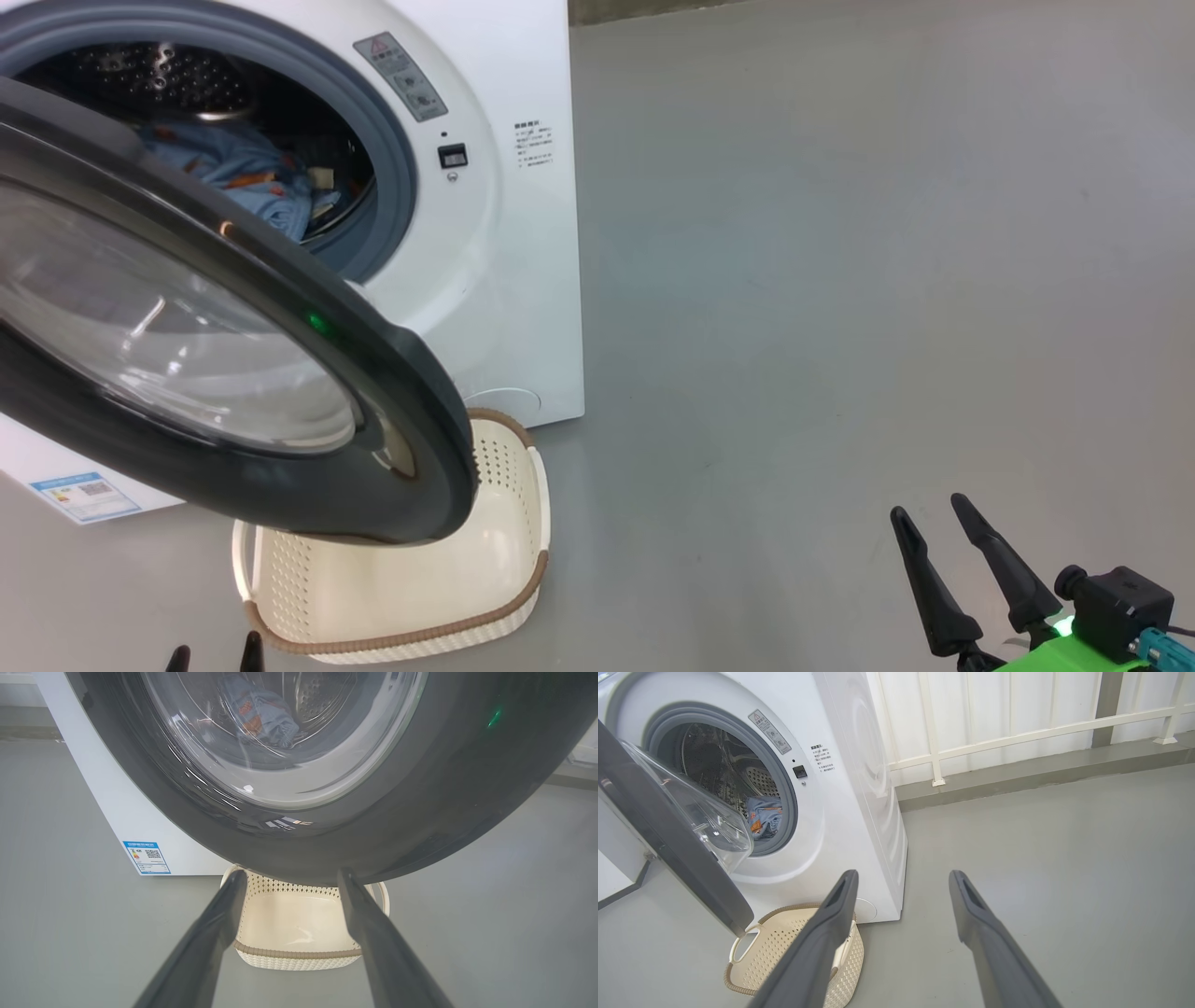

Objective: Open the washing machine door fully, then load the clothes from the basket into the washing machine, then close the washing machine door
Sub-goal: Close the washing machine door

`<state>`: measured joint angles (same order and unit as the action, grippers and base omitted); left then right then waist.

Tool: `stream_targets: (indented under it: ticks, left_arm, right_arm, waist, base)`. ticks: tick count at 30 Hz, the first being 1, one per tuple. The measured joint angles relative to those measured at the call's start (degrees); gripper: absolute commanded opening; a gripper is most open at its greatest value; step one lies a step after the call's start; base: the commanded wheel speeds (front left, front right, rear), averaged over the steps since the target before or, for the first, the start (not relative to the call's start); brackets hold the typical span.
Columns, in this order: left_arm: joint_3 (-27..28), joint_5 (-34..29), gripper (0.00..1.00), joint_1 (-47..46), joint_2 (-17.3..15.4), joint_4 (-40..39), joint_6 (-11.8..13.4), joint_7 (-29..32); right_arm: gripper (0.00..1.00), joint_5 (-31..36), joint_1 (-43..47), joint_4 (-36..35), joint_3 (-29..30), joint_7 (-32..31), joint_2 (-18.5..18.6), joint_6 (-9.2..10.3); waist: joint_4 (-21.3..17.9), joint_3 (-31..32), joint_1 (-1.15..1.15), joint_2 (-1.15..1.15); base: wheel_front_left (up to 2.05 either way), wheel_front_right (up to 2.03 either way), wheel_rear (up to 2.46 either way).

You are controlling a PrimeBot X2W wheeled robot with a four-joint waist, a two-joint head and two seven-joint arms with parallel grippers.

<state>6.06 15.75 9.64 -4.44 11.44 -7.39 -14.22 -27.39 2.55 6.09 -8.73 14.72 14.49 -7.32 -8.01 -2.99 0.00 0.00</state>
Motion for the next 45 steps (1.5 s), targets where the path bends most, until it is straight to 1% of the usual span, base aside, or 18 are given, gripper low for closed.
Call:
stream_targets:
  ticks: [10, 11, 12, 13, 14, 21, 26, 30, 35, 38, 40, 45]
  left_arm:
    - [0.56, -0.33, 1.00, -0.27, 0.34, -0.14, 0.00, 0.00]
    - [0.56, -0.32, 1.00, -0.28, 0.36, -0.19, 0.00, 0.00]
    - [0.56, -0.32, 1.00, -0.31, 0.38, -0.24, 0.00, 0.00]
    - [0.55, -0.32, 1.00, -0.32, 0.41, -0.33, 0.00, 0.00]
    - [0.49, -0.32, 1.00, -0.41, 0.45, -0.38, 0.00, 0.00]
    - [0.43, -0.31, 1.00, -1.92, 0.79, -0.96, 0.00, 0.00]
    - [0.38, -0.30, 1.00, -1.97, 1.25, -1.24, 0.00, 0.00]
    - [-0.14, -0.30, 1.00, -2.18, 1.54, -1.93, 0.00, 0.00]
    - [-1.13, -0.30, 1.00, -2.94, 1.68, -2.60, 0.00, 0.00]
    - [-1.93, -0.29, 1.00, -3.00, 1.74, -2.74, 0.00, 0.00]
    - [-2.32, -0.24, 1.00, -3.07, 1.75, -2.76, -0.01, 0.00]
    - [-3.74, 0.01, 1.00, -3.32, 1.81, -2.74, -0.01, 0.00]
  right_arm:
    - [1.00, 0.00, -0.17, 0.00, -0.30, 0.00, -0.01, -0.01]
    - [0.98, -0.01, -0.34, -0.02, -0.44, 0.00, -0.02, 0.00]
    - [0.60, -0.02, -0.46, -0.05, -0.66, 0.00, -0.03, 0.00]
    - [0.25, -0.18, -0.54, -0.11, -0.91, 0.00, -0.10, -0.01]
    - [0.00, -0.54, -0.64, -0.19, -1.19, 0.00, -0.16, 0.00]
    - [0.00, -1.05, -7.59, -1.90, -3.21, 0.00, -0.68, 0.00]
    - [0.00, -1.52, -14.57, -4.88, -4.56, 0.01, -2.34, -0.01]
    - [0.00, -1.78, -19.67, -7.69, -7.44, 0.01, -3.34, -0.01]
    - [0.00, -2.21, -24.53, -11.56, -13.15, 0.02, -4.68, 0.00]
    - [0.00, -2.86, -26.00, -12.02, -18.01, 0.02, -5.34, -0.01]
    - [0.00, -3.36, -26.30, -11.49, -21.39, 0.02, -5.49, -0.01]
    - [0.00, -4.91, -26.28, -6.55, -29.05, 0.01, -5.55, -0.01]
  waist:
    - [0.75, -0.67, 0.00, 0.00]
    - [0.87, -0.68, 0.00, 0.00]
    - [1.02, -0.69, 0.00, 0.00]
    - [1.17, -0.70, 0.00, 0.00]
    - [1.36, -0.73, 0.00, 0.00]
    - [3.17, -0.88, 0.00, 0.00]
    - [4.62, -0.50, 0.00, 0.00]
    - [6.04, -0.12, 0.00, 0.00]
    - [8.23, 0.08, 0.00, 0.00]
    - [9.66, 0.04, 0.01, 0.00]
    - [10.64, -0.03, 0.01, 0.00]
    - [12.99, -0.39, 0.00, 0.00]
  base:
    - [0.00, 0.00, 0.00]
    - [0.00, 0.00, 0.00]
    - [0.00, 0.00, 0.00]
    - [0.00, 0.00, 0.00]
    - [0.00, 0.00, 0.00]
    - [0.00, 0.00, 0.00]
    - [0.00, 0.00, 0.00]
    - [0.00, 0.00, 0.00]
    - [0.00, 0.00, 0.00]
    - [0.00, 0.00, 0.00]
    - [0.00, 0.00, 0.00]
    - [0.00, 0.00, 0.00]
